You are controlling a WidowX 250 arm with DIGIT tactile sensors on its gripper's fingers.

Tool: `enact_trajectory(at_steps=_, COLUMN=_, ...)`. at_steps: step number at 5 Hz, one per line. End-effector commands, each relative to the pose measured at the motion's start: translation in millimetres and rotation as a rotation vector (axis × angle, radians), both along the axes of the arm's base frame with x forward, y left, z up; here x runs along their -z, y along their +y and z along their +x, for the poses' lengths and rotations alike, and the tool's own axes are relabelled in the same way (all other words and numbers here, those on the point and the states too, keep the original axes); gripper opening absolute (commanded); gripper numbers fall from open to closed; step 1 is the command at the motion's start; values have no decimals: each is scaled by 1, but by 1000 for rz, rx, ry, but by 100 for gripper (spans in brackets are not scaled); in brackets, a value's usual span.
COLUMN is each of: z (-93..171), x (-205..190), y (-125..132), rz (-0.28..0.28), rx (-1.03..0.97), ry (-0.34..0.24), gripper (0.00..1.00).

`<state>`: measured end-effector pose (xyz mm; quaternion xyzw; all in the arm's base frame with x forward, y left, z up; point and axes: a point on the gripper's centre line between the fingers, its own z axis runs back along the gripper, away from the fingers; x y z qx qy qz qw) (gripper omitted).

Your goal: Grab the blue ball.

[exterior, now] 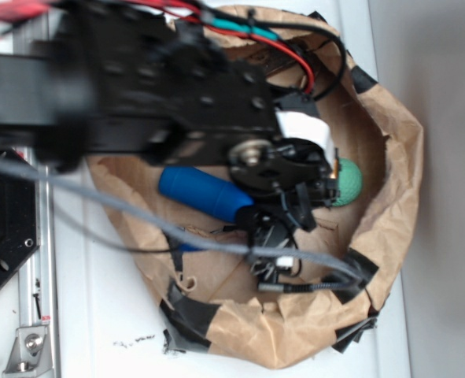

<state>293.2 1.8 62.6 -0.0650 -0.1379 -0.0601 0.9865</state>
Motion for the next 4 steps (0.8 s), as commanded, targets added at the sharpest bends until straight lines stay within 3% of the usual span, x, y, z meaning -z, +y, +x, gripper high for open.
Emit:
enact_trajectory(at_steps=1, z=26, x=3, y=6, rz=75, rx=-51, ry=-41, gripper=0)
enact_trajectory(at_steps=2, z=18, x=-12, y=9, rz=70, rx=-66, ry=17, gripper=0)
enact_trajectory(at_steps=3, z=1, x=-62, y=4, rz=3, rx=67, ry=69, gripper=0)
enact_trajectory(at_steps=4, z=-10, x=-112, y=7, rz=44, rx=77, ry=57, gripper=0)
